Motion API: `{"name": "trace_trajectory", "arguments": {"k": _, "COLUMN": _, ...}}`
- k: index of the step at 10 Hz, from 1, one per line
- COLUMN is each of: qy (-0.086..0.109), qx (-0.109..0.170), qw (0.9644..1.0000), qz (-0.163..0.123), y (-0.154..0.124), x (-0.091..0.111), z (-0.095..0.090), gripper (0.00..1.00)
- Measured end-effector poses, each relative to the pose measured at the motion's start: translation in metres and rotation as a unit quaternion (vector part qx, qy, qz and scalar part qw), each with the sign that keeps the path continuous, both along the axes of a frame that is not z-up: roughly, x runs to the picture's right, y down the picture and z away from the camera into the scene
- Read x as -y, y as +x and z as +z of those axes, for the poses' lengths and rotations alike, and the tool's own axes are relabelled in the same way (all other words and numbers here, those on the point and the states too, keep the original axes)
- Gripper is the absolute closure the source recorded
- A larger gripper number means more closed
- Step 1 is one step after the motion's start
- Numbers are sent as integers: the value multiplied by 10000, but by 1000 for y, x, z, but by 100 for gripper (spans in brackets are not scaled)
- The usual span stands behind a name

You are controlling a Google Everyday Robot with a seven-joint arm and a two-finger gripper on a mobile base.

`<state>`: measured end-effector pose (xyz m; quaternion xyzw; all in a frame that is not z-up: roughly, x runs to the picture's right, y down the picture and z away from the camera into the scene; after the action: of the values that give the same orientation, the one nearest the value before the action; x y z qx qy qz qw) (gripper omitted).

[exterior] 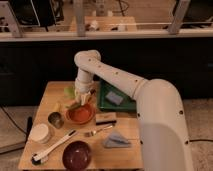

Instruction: Place pepper in red bowl

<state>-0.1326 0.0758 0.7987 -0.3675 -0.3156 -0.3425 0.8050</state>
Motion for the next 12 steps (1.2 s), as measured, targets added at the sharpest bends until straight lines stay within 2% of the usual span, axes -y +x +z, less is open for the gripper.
{"name": "trace_trajectory", "arguments": {"k": 2, "qy": -210, "qx": 79, "qw": 9997, "qz": 46, "y": -2, "x": -4, "z": 0, "gripper": 100}}
{"name": "trace_trajectory", "arguments": {"k": 3, "qy": -416, "qx": 196, "qw": 9989, "qz": 130, "y": -2, "x": -7, "z": -1, "gripper": 100}}
{"name": "trace_trajectory", "arguments": {"k": 4, "qy": -536, "qx": 248, "qw": 9981, "qz": 180, "y": -2, "x": -9, "z": 0, "gripper": 99}}
{"name": "trace_trajectory", "arguments": {"k": 5, "qy": -627, "qx": 278, "qw": 9974, "qz": 212, "y": -1, "x": -10, "z": 1, "gripper": 93}}
{"name": "trace_trajectory", "arguments": {"k": 7, "qy": -838, "qx": 387, "qw": 9954, "qz": 246, "y": -4, "x": -14, "z": 4, "gripper": 72}}
{"name": "trace_trajectory", "arguments": {"k": 9, "qy": -965, "qx": 461, "qw": 9939, "qz": 281, "y": -3, "x": -16, "z": 6, "gripper": 51}}
{"name": "trace_trajectory", "arguments": {"k": 12, "qy": -1050, "qx": 517, "qw": 9927, "qz": 297, "y": -1, "x": -17, "z": 9, "gripper": 23}}
